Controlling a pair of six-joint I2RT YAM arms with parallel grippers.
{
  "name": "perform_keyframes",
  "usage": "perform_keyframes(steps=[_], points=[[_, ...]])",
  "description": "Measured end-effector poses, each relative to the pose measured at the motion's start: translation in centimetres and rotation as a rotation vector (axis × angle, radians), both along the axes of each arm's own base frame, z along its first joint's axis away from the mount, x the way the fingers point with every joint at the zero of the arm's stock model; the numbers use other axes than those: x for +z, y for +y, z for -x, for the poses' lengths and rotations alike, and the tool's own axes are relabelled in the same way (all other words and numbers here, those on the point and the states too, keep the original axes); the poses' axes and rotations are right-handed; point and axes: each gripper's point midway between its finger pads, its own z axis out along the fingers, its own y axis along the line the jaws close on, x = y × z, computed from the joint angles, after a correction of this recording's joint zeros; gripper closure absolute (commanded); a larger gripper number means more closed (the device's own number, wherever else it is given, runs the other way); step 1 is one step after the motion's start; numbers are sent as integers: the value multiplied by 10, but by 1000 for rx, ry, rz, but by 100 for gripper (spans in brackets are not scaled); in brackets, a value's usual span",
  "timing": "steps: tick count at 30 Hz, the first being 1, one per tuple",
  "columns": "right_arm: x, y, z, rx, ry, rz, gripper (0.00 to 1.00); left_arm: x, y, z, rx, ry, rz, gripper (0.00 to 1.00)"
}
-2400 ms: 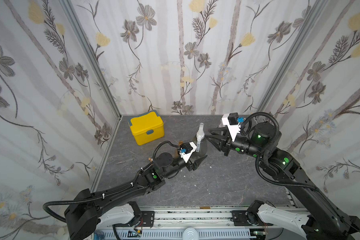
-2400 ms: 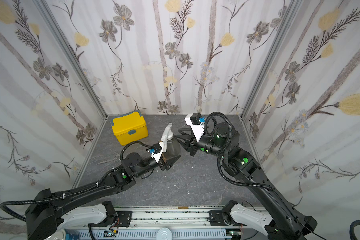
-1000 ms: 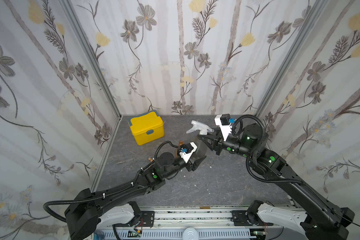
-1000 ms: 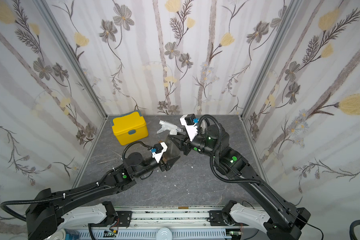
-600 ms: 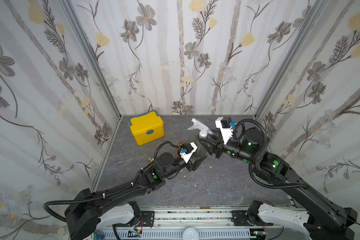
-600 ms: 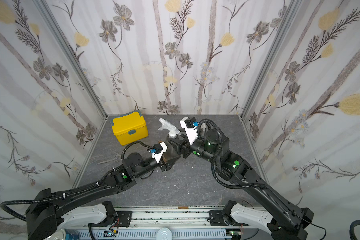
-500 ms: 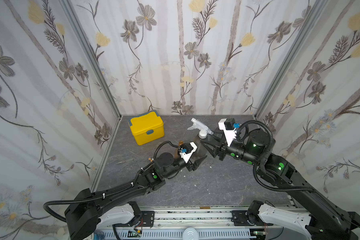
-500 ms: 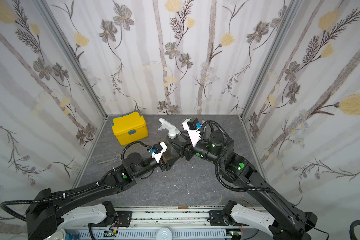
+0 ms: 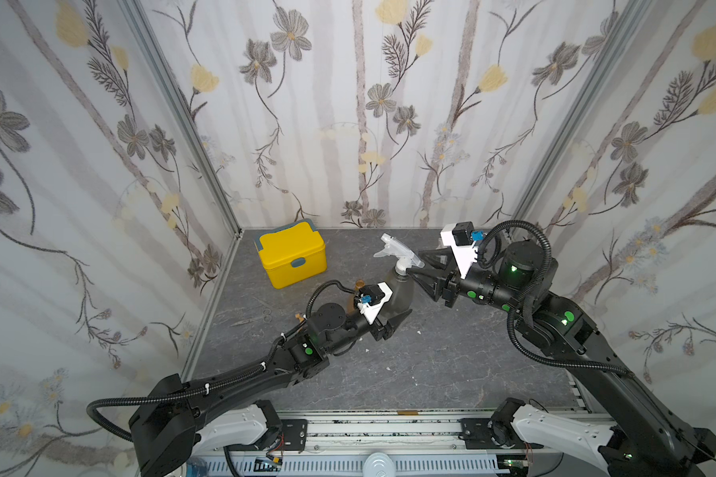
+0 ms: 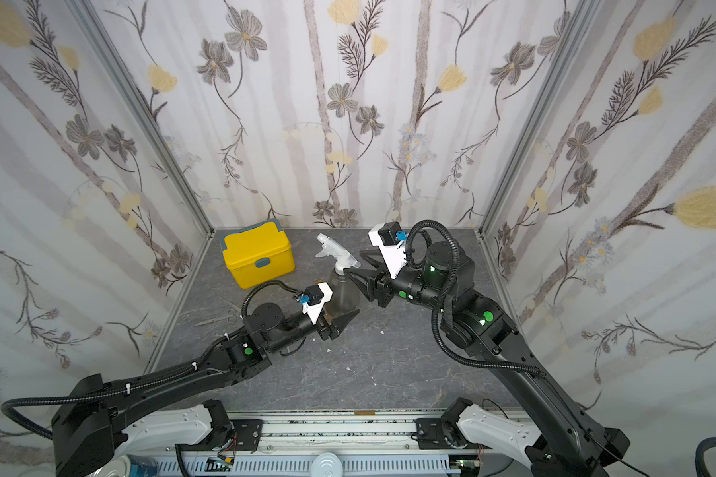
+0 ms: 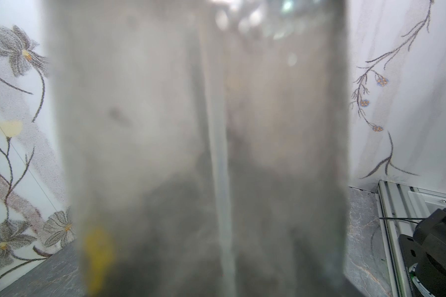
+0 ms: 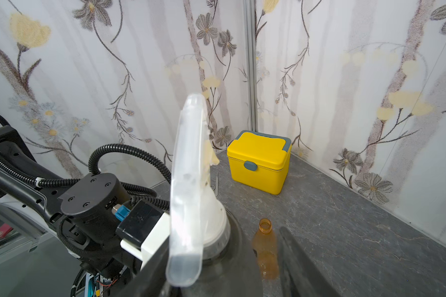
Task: Attach spray nozzles to spray bottles
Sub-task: Screw the spray nozzle on the spray bottle.
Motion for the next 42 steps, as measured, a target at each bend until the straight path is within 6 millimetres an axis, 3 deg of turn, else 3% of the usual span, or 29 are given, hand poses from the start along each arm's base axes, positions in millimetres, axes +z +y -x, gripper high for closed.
perform_keyframes(steps=[12,20,27,32,38,42], points=[[-14,17,-12,7,28,-20,51,-4,1,-2,14,13,-10,33],[-14,20,-7,3,22,-32,58,-3,1,-1,8,7,-9,33],[-14,27,-8,1,15,-27,76,-5,2,-4,24,16,-14,33],[-16,28,-8,-21,11,-19,82,-7,2,-6,37,18,-20,34],[-28,35,-10,-130,9,3,100,-18,6,-15,91,36,-58,34],[-31,38,-14,-262,11,-12,100,-20,11,-21,137,24,-77,34]])
